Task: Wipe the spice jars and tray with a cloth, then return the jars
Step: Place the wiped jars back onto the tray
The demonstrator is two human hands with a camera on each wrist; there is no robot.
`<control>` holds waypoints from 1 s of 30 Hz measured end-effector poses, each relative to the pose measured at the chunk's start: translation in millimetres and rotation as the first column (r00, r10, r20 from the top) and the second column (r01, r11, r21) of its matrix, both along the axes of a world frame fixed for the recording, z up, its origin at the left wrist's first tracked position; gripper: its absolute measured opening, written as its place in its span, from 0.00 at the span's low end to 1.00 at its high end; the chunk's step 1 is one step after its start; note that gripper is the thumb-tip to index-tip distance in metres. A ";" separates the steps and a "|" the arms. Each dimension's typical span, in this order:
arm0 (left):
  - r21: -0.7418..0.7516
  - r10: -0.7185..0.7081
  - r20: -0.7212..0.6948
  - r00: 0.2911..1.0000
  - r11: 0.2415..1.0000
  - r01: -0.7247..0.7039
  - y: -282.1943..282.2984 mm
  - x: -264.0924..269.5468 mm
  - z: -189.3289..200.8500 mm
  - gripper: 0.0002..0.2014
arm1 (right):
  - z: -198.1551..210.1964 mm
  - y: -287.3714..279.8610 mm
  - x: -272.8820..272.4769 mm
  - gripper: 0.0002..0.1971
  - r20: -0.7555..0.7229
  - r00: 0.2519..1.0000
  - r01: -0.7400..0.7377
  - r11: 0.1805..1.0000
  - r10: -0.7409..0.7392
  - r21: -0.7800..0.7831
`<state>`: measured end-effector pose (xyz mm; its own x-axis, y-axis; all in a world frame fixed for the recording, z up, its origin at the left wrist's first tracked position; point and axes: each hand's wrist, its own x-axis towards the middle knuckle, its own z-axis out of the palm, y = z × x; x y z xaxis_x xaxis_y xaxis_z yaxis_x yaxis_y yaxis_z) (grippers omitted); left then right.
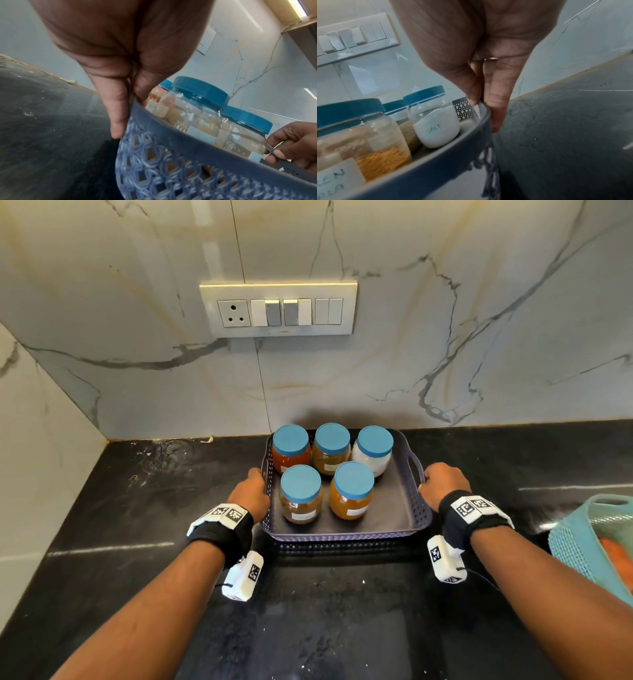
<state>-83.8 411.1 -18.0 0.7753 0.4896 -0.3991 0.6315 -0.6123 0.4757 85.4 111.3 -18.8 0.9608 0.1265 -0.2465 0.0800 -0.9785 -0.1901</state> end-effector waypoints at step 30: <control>0.027 -0.025 0.236 0.971 0.999 0.019 -62.0 39.9 -16.6 0.46 | -12.4 62.0 -26.0 0.49 0.064 0.926 -0.376 0.887 0.373 0.270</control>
<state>-43.9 349.1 -34.7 0.8568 0.4789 -0.1913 0.4894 -0.6379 0.5946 59.4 173.4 -31.2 0.8311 0.5379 -0.1413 0.4334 -0.7857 -0.4415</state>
